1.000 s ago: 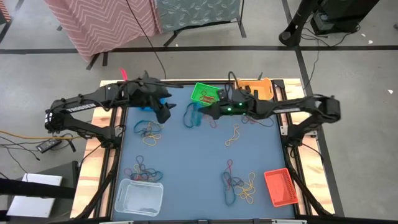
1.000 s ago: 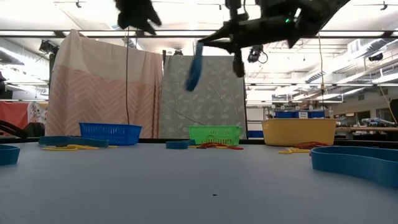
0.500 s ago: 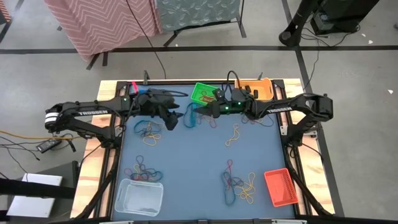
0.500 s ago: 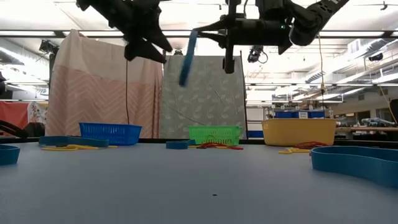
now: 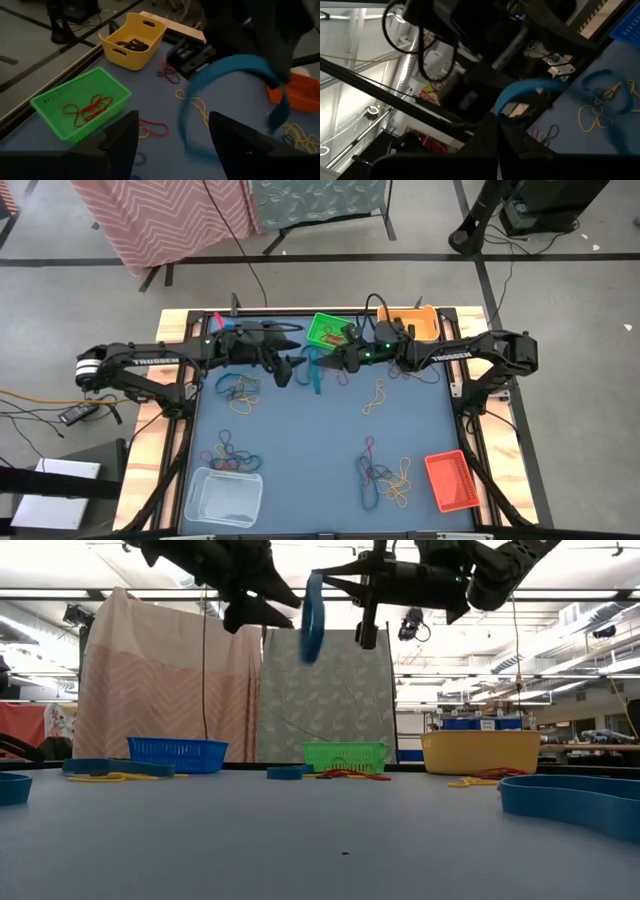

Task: Sort rubber bands into baskets
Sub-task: Put the blue rubber band into the blue bin

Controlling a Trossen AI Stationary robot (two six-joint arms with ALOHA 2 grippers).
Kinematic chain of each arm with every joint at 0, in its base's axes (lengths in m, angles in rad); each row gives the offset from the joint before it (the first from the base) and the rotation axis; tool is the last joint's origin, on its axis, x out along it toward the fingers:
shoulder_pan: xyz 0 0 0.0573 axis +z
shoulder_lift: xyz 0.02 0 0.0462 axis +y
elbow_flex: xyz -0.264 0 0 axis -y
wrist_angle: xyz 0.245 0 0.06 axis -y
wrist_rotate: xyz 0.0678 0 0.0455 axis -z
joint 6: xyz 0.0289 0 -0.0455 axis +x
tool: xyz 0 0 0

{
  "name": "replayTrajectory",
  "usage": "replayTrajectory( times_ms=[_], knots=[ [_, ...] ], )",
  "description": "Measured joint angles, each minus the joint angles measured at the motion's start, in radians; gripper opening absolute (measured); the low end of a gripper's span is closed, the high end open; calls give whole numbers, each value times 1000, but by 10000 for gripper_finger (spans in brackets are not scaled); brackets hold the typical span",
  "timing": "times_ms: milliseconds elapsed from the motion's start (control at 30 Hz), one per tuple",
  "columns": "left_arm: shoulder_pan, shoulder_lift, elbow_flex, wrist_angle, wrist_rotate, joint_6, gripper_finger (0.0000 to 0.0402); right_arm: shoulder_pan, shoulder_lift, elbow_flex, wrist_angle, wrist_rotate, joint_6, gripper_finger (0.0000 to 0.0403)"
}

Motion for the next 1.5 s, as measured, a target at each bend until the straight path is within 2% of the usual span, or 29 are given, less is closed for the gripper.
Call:
replayTrajectory(
  times_ms=[400, 567, 700, 867, 933, 1267, 1400, 1500],
  knots=[
    [0, 88, 0, 180, 30, 59, 242, 2, 0, 49, 6, -58, 1, 2],
    [1, 89, 0, 190, 30, 60, 217, 3, 0, 49, 19, -58, 18, 2],
    [1, 89, 0, 165, 30, 80, 161, 4, 0, 49, 26, -58, 23, 2],
    [5, 89, 0, 145, 29, 80, 43, 4, 0, 49, 29, -57, 23, 3],
    [10, 89, 0, 147, 29, 80, 12, 4, 0, 49, 29, -56, 23, 3],
    [19, 89, 0, 151, 43, 80, 11, 4, 0, 49, 29, -58, 27, 11],
    [19, 89, 1, 144, 44, 76, 28, 4, 0, 49, 29, -59, 27, 9],
    [21, 89, 35, 49, 43, 91, 54, 4, 0, 49, 29, -61, 27, 9]
  ],
)
